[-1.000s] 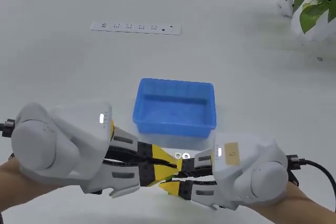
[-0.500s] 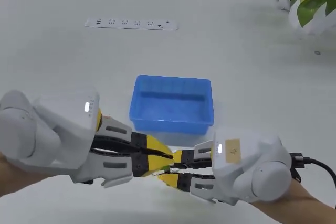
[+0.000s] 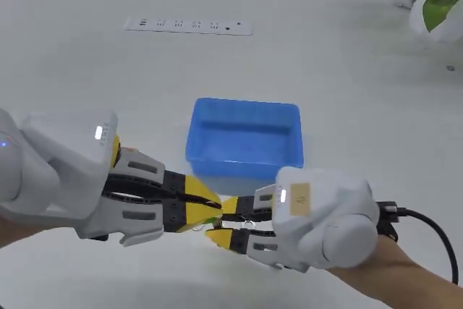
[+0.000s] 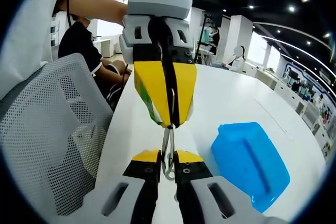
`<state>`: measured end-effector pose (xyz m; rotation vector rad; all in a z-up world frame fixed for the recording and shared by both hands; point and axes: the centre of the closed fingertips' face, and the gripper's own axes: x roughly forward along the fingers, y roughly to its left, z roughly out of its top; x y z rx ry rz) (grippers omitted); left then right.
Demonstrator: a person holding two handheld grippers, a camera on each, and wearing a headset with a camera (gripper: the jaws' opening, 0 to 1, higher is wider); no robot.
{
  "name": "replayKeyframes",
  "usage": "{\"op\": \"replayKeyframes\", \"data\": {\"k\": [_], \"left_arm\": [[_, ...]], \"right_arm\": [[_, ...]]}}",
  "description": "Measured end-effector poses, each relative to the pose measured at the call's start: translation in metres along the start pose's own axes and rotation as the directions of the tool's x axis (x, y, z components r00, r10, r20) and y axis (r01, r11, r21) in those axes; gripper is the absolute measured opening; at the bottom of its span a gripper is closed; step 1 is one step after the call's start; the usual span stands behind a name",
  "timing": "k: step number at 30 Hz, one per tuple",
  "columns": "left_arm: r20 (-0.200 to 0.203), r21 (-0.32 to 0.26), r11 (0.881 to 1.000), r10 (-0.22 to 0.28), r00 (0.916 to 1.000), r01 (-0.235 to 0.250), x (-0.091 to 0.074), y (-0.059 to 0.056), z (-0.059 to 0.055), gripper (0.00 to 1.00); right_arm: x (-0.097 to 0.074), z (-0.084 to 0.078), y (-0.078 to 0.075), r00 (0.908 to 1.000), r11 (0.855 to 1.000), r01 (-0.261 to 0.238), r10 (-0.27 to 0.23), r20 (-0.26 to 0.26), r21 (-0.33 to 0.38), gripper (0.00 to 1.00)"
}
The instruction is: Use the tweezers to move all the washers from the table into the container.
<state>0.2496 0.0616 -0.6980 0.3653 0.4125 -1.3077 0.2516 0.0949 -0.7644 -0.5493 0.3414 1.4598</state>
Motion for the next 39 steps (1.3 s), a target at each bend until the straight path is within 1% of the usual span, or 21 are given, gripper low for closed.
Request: {"op": "replayKeyframes", "data": {"k": [10,15,23,27,39], "left_arm": [[-0.017,0.013,1.0,-0.006,0.9998,0.006,0.004,0.001,-0.004,0.05],[-0.026,0.012,1.0,-0.01,0.9996,0.01,0.005,0.001,-0.007,0.05],[-0.042,0.007,1.0,-0.008,0.9991,0.008,0.005,0.002,-0.014,0.05],[-0.038,0.009,1.0,0.001,0.9993,-0.001,0.005,0.005,-0.014,0.05],[-0.035,0.001,1.0,-0.014,0.9993,0.014,0.008,0.003,-0.012,0.05]], "right_arm": [[0.001,-0.006,-0.001,0.9999,1.0,0.006,-0.005,-0.013,0.009,0.11],[0.004,-0.008,0.0,0.9999,1.0,-0.001,0.002,-0.012,0.023,0.11],[0.009,-0.011,0.0,0.9996,1.0,-0.018,0.019,-0.021,0.021,0.11],[0.009,-0.012,-0.001,0.9997,1.0,-0.017,0.017,-0.017,0.018,0.12],[0.005,-0.014,0.001,0.9992,0.999,-0.031,0.032,-0.025,0.024,0.12]]}}
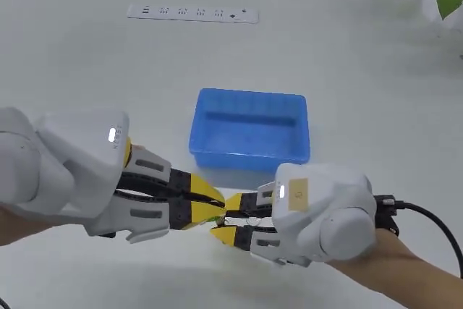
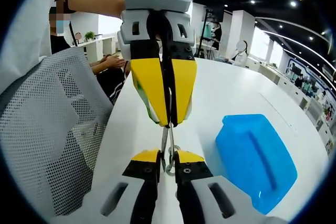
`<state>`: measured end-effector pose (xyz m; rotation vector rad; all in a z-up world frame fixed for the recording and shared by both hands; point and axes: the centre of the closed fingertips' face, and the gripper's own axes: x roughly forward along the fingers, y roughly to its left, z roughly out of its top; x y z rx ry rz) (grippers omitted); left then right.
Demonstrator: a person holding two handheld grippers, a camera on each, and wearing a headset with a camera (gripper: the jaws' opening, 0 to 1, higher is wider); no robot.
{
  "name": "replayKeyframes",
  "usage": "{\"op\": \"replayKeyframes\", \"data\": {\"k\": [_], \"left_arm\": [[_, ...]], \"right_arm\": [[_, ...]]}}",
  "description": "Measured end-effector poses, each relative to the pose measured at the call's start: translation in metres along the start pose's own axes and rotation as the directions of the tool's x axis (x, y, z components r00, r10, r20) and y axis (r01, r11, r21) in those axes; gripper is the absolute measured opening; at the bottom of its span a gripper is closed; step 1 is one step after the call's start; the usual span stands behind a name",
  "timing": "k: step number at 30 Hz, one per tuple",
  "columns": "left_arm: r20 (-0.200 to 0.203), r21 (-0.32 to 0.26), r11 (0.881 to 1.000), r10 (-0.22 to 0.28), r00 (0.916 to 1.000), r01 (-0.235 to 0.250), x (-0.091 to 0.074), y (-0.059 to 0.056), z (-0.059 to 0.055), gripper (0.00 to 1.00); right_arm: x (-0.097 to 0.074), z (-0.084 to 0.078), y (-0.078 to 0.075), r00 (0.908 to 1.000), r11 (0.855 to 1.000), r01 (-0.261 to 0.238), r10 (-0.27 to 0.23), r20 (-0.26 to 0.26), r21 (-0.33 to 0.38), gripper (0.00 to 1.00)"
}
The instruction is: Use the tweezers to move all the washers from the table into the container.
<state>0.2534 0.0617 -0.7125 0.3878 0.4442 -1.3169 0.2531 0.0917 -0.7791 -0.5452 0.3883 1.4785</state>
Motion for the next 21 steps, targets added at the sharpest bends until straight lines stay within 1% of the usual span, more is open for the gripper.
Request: {"op": "replayKeyframes", "data": {"k": [2,8,11,12,15,19,21], "left_arm": [[-0.001,-0.003,1.0,-0.002,1.0,0.002,0.0,0.0,0.0,0.05],[-0.005,-0.012,1.0,-0.005,1.0,0.005,0.0,0.001,0.0,0.05],[-0.009,-0.022,1.0,-0.008,0.9999,0.008,-0.001,0.0,0.001,0.05],[0.002,-0.046,0.999,-0.013,0.9999,0.013,-0.002,0.001,0.004,0.05],[0.014,-0.059,0.998,-0.01,0.9999,0.01,-0.007,0.005,0.009,0.05],[0.029,-0.063,0.998,-0.009,0.9995,0.011,-0.013,0.008,0.019,0.05],[0.034,-0.055,0.998,-0.012,0.9993,0.014,-0.016,0.009,0.025,0.05]], "right_arm": [[0.0,0.0,0.0,1.0,1.0,-0.001,0.001,-0.002,-0.003,0.11],[0.0,0.0,-0.001,1.0,1.0,0.005,-0.005,-0.001,0.025,0.1],[0.0,0.0,-0.002,1.0,1.0,0.007,-0.007,-0.006,0.014,0.1],[-0.002,0.003,-0.001,1.0,1.0,0.004,-0.004,0.006,0.024,0.1],[-0.006,0.009,-0.004,0.9998,1.0,0.008,-0.008,0.015,0.029,0.1],[-0.013,0.019,-0.008,0.9994,1.0,0.014,-0.015,0.031,0.026,0.1],[-0.016,0.023,-0.01,0.9992,1.0,0.013,-0.014,0.036,0.018,0.1]]}}
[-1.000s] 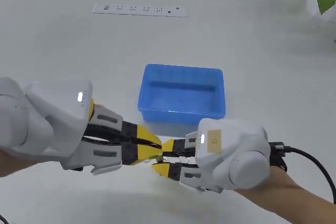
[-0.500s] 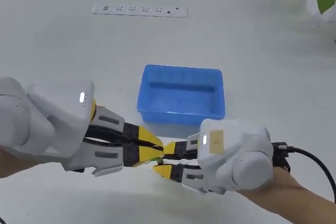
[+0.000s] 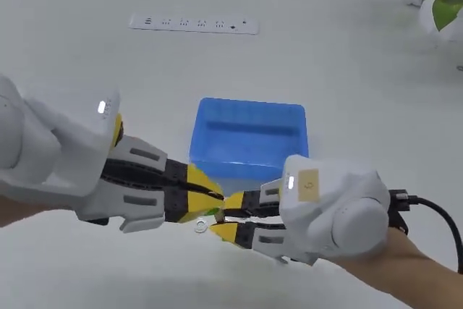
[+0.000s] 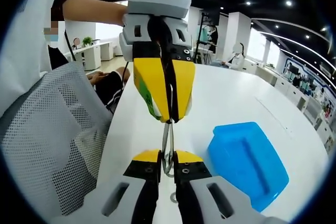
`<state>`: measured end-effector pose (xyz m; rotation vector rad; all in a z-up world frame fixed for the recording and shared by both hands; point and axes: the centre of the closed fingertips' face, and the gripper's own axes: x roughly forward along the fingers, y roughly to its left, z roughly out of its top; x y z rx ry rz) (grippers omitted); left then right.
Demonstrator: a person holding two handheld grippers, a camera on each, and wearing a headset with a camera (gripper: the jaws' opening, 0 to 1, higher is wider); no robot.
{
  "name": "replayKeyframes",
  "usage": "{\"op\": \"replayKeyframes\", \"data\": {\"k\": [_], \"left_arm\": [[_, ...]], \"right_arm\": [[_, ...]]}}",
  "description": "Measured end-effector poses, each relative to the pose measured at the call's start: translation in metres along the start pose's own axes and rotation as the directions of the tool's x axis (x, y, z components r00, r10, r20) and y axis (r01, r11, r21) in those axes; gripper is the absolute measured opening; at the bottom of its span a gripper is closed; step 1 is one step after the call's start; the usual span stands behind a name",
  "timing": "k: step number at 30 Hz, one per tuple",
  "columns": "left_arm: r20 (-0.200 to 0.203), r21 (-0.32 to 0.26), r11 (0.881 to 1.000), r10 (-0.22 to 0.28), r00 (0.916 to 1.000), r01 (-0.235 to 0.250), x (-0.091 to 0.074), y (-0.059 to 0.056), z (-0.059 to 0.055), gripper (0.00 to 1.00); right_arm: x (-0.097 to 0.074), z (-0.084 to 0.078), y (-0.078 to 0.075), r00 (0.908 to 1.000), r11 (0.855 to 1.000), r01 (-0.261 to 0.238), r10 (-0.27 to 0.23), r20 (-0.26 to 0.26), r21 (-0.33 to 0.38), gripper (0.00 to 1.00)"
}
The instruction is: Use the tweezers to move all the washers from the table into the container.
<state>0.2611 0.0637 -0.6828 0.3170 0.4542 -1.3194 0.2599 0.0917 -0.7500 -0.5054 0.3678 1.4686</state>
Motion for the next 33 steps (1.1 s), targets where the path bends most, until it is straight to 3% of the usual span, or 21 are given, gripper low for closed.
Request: {"op": "replayKeyframes", "data": {"k": [8,17,21,26,33], "left_arm": [[-0.008,0.067,0.998,-0.018,0.9998,0.019,-0.008,0.007,0.023,0.05],[0.008,0.148,0.989,0.005,1.0,-0.006,-0.019,0.031,0.059,0.05],[0.004,0.178,0.984,0.005,1.0,-0.006,-0.02,0.043,0.07,0.05],[0.0,0.196,0.981,0.008,1.0,-0.008,-0.018,0.056,0.075,0.05],[-0.019,0.202,0.979,-0.01,0.9998,0.014,-0.009,0.08,0.071,0.05]], "right_arm": [[-0.012,0.02,-0.014,0.9997,0.998,0.018,-0.017,0.016,-0.057,0.1],[-0.031,0.046,-0.049,0.9958,0.991,0.085,-0.081,0.043,-0.099,0.1],[-0.037,0.054,-0.065,0.9938,0.986,0.105,-0.099,0.05,-0.126,0.1],[-0.039,0.054,-0.082,0.9909,0.983,0.13,-0.124,0.052,-0.126,0.1],[-0.035,0.044,-0.105,0.9887,0.98,0.149,-0.146,0.034,-0.131,0.1]]}}
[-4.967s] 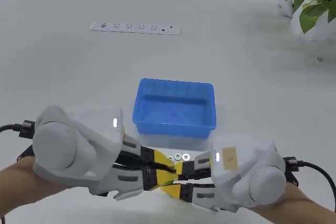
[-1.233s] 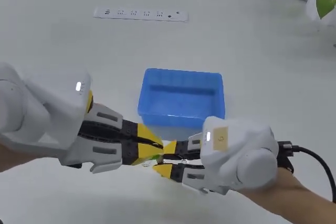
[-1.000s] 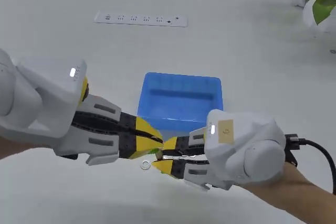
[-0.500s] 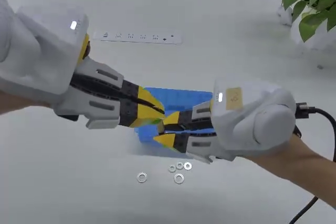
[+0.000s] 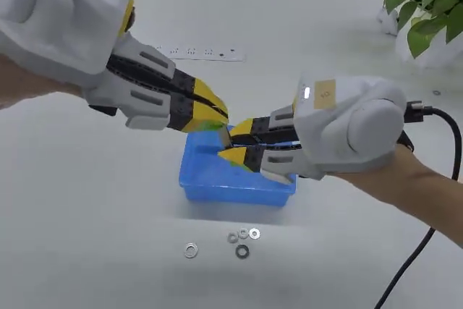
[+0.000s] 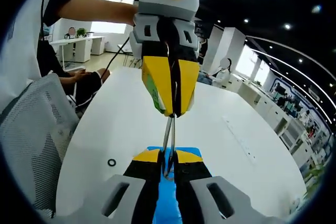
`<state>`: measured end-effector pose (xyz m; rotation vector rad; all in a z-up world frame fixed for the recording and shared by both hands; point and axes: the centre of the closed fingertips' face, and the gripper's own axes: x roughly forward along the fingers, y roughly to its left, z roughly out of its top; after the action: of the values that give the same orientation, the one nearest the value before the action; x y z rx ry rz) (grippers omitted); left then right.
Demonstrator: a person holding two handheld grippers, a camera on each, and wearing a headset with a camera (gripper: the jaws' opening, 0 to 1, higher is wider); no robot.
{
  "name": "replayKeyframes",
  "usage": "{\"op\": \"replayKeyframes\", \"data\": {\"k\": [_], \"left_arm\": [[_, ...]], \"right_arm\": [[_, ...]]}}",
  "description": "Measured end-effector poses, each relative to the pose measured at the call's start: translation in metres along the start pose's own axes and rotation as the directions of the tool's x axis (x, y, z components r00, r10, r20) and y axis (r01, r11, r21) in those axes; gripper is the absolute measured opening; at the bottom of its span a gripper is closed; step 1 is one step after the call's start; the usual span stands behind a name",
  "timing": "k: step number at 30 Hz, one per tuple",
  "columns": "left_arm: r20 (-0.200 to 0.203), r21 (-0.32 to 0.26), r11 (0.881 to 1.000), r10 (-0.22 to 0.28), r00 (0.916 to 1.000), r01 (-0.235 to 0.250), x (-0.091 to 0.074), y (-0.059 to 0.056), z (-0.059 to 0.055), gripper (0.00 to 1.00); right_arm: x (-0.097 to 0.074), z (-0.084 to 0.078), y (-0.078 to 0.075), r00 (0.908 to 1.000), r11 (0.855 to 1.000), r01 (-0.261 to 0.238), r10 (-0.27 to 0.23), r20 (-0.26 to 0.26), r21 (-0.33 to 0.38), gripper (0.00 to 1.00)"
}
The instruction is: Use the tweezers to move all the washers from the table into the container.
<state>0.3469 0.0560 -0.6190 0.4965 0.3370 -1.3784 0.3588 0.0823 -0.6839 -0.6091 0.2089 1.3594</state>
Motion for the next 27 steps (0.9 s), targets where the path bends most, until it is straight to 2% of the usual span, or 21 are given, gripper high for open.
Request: {"op": "replayKeyframes", "data": {"k": [3,8,9,14,16,17,18,20,21,23,25,27], "left_arm": [[-0.011,-0.006,1.0,-0.008,0.9999,0.008,0.006,0.009,-0.008,0.05],[-0.016,-0.03,0.999,-0.015,0.9998,0.014,0.014,0.018,-0.02,0.05],[-0.02,-0.036,0.999,-0.014,0.9997,0.013,0.017,0.025,-0.029,0.05],[-0.032,-0.052,0.999,-0.009,0.9995,0.007,0.028,0.031,-0.049,0.05],[-0.024,-0.081,0.997,0.0,0.9997,-0.002,0.029,0.032,-0.049,0.05],[-0.011,-0.109,0.994,0.0,0.9999,-0.001,0.032,0.033,-0.055,0.06],[-0.006,-0.126,0.992,0.005,1.0,-0.005,0.033,0.033,-0.056,0.06],[-0.012,-0.127,0.992,0.008,0.9999,-0.009,0.035,0.033,-0.059,0.06],[-0.018,-0.13,0.991,0.004,0.9998,-0.007,0.038,0.035,-0.066,0.06],[-0.021,-0.137,0.991,-0.002,0.9998,-0.001,0.038,0.033,-0.065,0.06],[-0.025,-0.145,0.989,-0.007,0.9997,0.004,0.041,0.032,-0.069,0.06],[-0.028,-0.146,0.989,-0.009,0.9996,0.005,0.042,0.03,-0.069,0.06]], "right_arm": [[0.006,-0.008,-0.007,0.9999,1.0,0.002,-0.002,-0.013,0.003,0.1],[0.019,-0.023,-0.014,0.9993,1.0,-0.009,0.009,-0.037,0.008,0.1],[0.021,-0.026,-0.014,0.9991,1.0,-0.012,0.012,-0.041,0.008,0.1],[0.033,-0.042,-0.015,0.9978,0.999,-0.028,0.03,-0.059,0.028,0.1],[0.037,-0.047,-0.015,0.9976,0.999,-0.032,0.034,-0.061,0.04,0.1],[0.038,-0.048,-0.015,0.9976,0.998,-0.034,0.036,-0.06,0.048,0.1],[0.04,-0.05,-0.015,0.9975,0.998,-0.036,0.04,-0.058,0.058,0.1],[0.044,-0.055,-0.014,0.9971,0.997,-0.04,0.045,-0.062,0.067,0.1],[0.046,-0.058,-0.013,0.9967,0.996,-0.043,0.048,-0.065,0.073,0.1],[0.048,-0.062,-0.01,0.9962,0.996,-0.051,0.056,-0.067,0.076,0.1],[0.05,-0.066,-0.008,0.9955,0.995,-0.056,0.061,-0.072,0.079,0.1],[0.051,-0.069,-0.007,0.9954,0.994,-0.057,0.064,-0.071,0.089,0.1]]}}
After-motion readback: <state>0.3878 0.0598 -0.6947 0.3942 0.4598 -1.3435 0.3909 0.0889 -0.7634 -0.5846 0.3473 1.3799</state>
